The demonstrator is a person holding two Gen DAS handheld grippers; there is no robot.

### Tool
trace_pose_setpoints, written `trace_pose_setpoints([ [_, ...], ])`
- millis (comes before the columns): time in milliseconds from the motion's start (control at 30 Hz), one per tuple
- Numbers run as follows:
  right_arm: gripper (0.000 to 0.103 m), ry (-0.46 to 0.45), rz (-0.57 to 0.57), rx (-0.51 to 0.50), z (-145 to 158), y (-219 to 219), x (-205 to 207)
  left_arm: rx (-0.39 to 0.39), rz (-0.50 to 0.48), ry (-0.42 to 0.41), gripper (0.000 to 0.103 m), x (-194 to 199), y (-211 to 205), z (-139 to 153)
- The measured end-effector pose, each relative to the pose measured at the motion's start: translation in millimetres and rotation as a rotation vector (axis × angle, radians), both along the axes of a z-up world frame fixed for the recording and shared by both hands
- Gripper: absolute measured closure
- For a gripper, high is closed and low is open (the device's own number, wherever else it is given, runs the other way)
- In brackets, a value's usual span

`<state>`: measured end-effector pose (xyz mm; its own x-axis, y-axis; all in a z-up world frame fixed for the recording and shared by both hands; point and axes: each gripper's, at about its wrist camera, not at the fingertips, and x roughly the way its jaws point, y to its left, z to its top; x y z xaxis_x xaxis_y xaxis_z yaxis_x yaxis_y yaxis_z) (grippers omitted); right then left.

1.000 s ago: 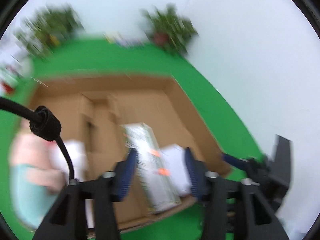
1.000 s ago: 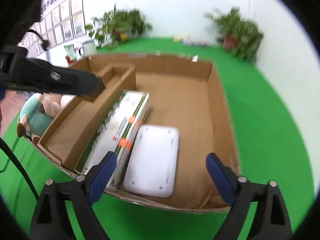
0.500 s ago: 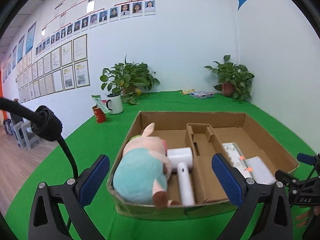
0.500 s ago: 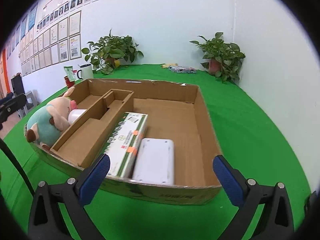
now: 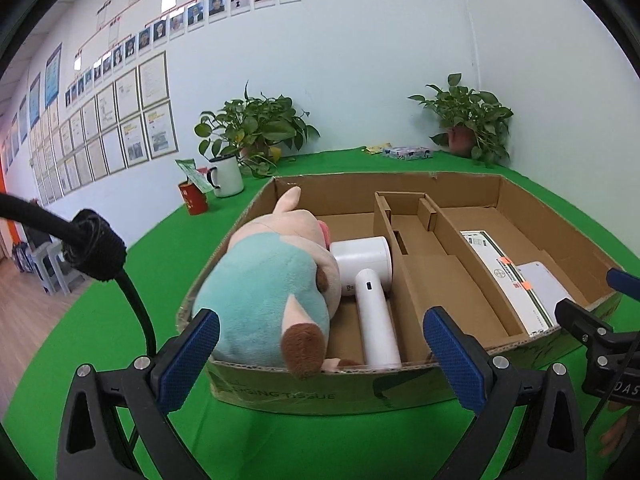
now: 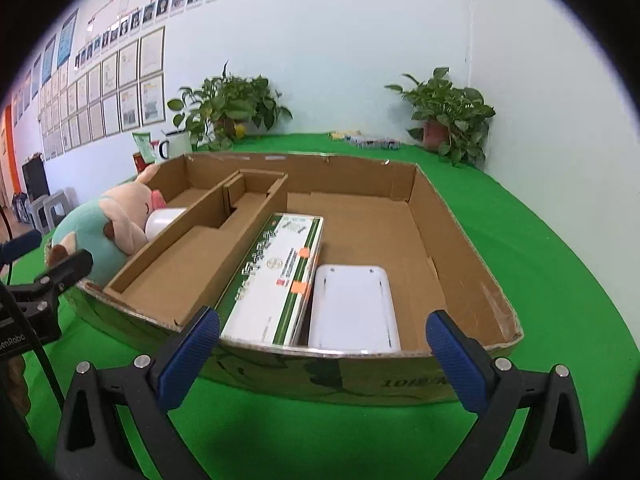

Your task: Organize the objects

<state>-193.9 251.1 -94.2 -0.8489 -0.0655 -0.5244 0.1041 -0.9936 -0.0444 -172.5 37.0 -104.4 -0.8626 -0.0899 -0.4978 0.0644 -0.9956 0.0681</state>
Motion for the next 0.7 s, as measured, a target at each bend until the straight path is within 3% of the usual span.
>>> trace_pose_setpoints([
  [200,0.001,0.014,-0.010,0.000,-3.1,-4.6,-6.3,-0.025,-0.002,-0.018,0.000,-16.7,0.9,-14.0],
  [700,0.001,0.028,-0.036,0.001,-4.9,-5.8,-3.7,-0.002,0.009,-0.030,0.000,-24.5,-1.1,-23.2],
])
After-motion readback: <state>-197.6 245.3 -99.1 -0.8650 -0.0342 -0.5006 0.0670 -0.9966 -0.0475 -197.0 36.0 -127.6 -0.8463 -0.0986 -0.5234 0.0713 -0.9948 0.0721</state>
